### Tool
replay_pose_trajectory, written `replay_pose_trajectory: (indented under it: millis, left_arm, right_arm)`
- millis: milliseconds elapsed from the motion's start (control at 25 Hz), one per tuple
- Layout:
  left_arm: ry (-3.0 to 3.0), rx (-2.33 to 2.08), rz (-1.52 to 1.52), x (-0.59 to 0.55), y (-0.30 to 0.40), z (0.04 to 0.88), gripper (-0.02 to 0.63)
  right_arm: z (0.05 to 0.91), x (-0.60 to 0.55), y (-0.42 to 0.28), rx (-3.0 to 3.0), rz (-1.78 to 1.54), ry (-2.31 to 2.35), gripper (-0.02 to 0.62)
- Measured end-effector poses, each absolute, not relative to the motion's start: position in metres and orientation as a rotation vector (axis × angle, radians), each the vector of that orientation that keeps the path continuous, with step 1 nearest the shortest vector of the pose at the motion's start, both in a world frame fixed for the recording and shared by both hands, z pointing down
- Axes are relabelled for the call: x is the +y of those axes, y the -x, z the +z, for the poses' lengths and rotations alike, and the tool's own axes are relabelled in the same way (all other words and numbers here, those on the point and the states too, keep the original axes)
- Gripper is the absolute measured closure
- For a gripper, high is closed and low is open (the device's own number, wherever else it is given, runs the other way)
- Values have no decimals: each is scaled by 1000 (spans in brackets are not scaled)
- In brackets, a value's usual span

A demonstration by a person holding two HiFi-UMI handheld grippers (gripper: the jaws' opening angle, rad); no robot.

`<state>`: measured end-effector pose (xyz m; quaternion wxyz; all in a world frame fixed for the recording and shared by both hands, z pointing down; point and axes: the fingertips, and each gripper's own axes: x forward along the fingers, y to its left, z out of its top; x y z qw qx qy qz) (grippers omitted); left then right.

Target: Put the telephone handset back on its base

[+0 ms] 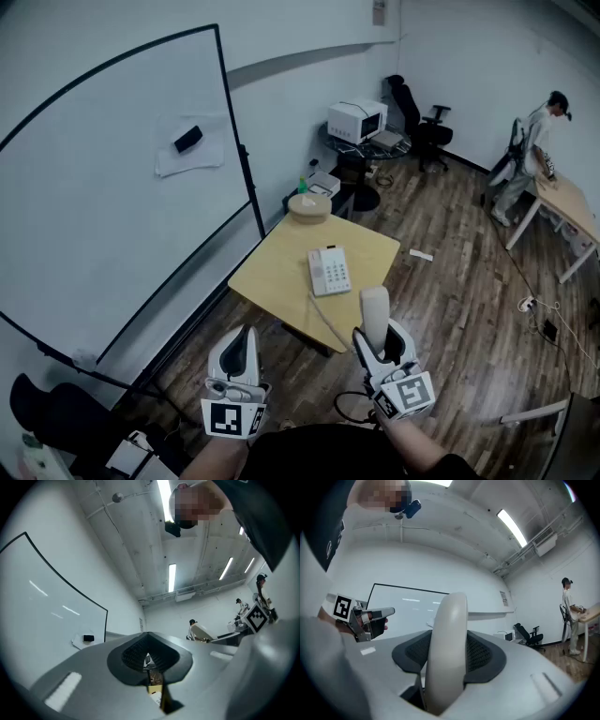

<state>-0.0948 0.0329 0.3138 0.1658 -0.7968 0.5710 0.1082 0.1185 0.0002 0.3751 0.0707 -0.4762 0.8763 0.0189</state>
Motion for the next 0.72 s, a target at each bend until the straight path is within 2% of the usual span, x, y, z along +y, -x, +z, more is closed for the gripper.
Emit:
replay_pose_trajectory:
  millis: [720]
  left_arm:
    - [2278,1643,346,30,117,316,606]
  right_arm:
    - [378,4,-97,2641,75,1462,377]
